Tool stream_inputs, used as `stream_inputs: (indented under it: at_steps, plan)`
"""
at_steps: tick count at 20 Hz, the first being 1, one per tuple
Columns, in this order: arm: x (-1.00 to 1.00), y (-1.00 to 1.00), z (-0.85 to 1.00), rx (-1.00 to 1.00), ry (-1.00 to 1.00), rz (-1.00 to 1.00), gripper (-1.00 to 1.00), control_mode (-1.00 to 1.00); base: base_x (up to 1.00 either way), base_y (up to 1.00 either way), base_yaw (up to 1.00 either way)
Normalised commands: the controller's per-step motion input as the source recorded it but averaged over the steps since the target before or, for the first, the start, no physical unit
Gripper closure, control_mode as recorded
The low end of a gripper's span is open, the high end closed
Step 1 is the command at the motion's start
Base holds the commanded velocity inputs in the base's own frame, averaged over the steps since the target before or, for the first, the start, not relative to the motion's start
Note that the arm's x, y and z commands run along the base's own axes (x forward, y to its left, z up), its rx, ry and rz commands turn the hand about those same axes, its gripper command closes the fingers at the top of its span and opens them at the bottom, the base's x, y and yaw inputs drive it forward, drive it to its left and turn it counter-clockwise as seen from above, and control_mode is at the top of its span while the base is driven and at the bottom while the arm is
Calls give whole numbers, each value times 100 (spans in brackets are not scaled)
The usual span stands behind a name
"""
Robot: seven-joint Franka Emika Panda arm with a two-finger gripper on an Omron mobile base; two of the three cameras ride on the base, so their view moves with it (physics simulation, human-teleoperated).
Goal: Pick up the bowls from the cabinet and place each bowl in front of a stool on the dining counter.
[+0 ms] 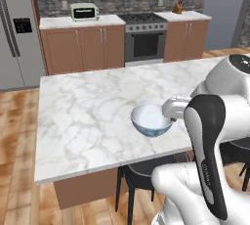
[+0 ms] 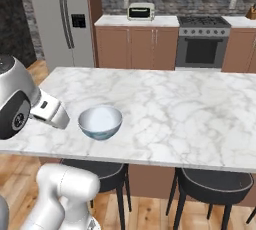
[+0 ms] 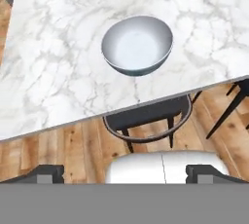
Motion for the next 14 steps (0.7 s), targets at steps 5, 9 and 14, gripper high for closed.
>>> stream_inputs:
  at_steps: [5, 9, 14]
  plan:
    - [0, 0, 0, 0, 0, 0, -100, 100, -99, -97, 7]
    - [0, 0, 0, 0, 0, 0, -100, 100, -97, -100, 0]
    - [0, 0, 0, 0, 0, 0, -100, 100, -66, -100, 0]
